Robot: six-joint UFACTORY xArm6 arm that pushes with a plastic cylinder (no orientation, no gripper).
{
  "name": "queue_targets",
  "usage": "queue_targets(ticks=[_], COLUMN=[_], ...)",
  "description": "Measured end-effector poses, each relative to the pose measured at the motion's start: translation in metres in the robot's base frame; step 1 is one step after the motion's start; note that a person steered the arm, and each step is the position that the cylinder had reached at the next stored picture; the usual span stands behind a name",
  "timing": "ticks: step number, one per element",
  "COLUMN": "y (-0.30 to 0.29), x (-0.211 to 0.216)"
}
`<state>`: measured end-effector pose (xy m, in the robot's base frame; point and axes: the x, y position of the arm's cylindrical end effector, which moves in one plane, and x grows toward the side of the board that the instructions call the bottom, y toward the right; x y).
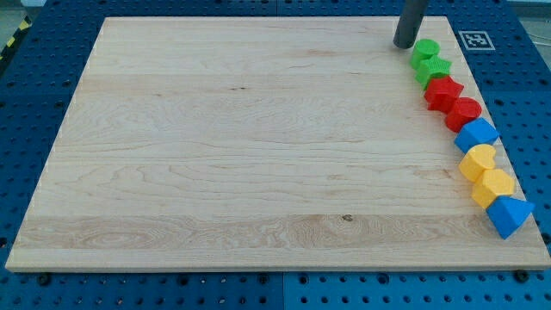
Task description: Place yourself at the right of the blue cube
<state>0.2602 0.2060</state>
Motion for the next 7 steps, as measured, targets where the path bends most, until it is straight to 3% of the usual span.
queue_targets(ticks=[2, 4, 7], y=[0.048, 0.121, 0.13], x=[-0.036, -0.003, 0.011])
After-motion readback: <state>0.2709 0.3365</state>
